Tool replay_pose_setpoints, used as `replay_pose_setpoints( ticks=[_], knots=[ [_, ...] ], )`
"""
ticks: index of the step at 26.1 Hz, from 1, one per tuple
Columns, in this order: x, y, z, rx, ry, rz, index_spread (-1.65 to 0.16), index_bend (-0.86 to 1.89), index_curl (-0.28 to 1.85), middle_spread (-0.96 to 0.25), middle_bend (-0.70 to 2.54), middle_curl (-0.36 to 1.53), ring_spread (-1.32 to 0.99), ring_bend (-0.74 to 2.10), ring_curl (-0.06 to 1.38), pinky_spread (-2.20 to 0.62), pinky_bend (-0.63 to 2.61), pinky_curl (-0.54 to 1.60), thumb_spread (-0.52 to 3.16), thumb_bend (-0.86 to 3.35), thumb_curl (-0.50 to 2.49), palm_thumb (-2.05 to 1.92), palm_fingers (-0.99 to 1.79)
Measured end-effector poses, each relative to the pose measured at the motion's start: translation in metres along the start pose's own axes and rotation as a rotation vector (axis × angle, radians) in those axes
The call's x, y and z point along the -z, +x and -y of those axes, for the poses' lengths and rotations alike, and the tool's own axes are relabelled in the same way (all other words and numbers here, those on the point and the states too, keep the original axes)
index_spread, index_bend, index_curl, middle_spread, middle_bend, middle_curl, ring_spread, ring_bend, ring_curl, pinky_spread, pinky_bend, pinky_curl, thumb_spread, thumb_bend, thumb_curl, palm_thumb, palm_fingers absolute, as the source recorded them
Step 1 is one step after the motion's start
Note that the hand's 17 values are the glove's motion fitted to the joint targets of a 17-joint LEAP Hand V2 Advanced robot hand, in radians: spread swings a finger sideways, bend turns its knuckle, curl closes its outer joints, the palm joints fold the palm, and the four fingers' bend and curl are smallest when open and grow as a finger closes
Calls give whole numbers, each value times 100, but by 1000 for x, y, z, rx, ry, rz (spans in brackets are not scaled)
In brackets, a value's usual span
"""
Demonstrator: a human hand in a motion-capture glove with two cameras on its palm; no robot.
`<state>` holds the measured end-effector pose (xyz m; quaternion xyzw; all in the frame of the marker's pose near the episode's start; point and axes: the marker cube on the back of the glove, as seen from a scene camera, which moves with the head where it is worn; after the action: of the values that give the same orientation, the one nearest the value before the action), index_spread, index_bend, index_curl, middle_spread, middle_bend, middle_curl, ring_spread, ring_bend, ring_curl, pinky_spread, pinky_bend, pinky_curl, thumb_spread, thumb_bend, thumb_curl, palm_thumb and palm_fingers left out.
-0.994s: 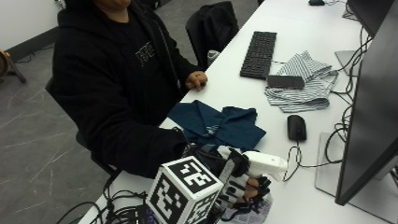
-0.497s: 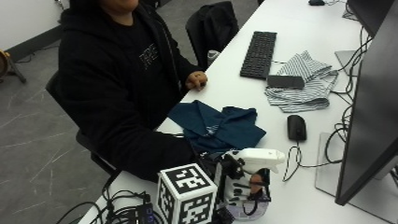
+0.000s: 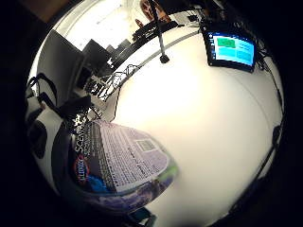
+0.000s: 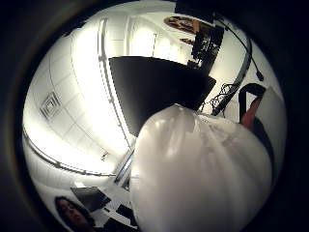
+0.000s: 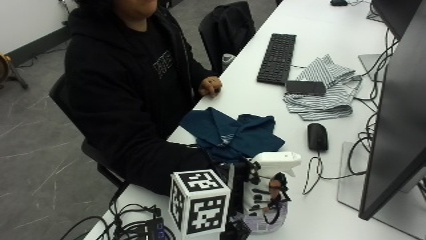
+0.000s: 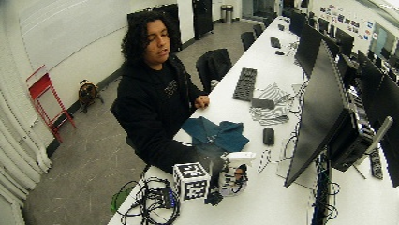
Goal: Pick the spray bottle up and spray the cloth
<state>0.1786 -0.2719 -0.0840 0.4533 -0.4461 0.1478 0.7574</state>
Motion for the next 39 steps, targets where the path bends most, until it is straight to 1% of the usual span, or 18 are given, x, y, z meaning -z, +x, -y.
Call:
replay_pose_setpoints(
  ticks=[3, 7, 10, 12, 16, 23, 28, 33, 36, 39],
  knots=[
    [22, 5, -13, -25, -105, -26, -32, 25, 44, -23, 54, 49, -25, 68, 44, -32, 43, 38, 38, -3, 60, 91, 144],
    [29, -4, -21, -72, -155, -35, -32, 26, 45, -22, 56, 49, -25, 69, 45, -33, 45, 39, 35, -3, 63, 91, 143],
    [29, -31, -28, -76, -179, -40, -31, 27, 47, -22, 57, 50, -24, 69, 45, -33, 44, 39, 34, -2, 65, 93, 142],
    [39, -54, -40, -57, -276, -85, -31, 28, 47, -22, 58, 50, -24, 69, 45, -33, 44, 39, 33, -2, 66, 93, 141],
    [70, -103, -75, 38, -583, -275, -31, 28, 48, -22, 58, 50, -24, 69, 46, -32, 45, 40, 31, -3, 68, 94, 141],
    [82, -150, -126, 226, -924, -640, -31, 29, 50, -21, 58, 51, -23, 70, 46, -31, 45, 40, 29, -3, 70, 94, 139],
    [74, -153, -160, 309, -1115, -917, -31, 29, 51, -21, 58, 51, -23, 70, 46, -31, 44, 40, 28, -3, 72, 94, 139],
    [63, -138, -197, 376, -1287, -1201, -31, 30, 52, -20, 58, 51, -23, 70, 46, -31, 43, 40, 27, -3, 73, 93, 138],
    [57, -126, -217, 404, -1347, -1319, -31, 31, 52, -20, 59, 51, -23, 68, 46, -31, 42, 40, 26, -3, 74, 94, 137],
    [38, -112, -229, 401, -1349, -1413, -31, 31, 53, -20, 59, 51, -23, 67, 46, -31, 42, 40, 26, -3, 74, 94, 137]
  ],
)
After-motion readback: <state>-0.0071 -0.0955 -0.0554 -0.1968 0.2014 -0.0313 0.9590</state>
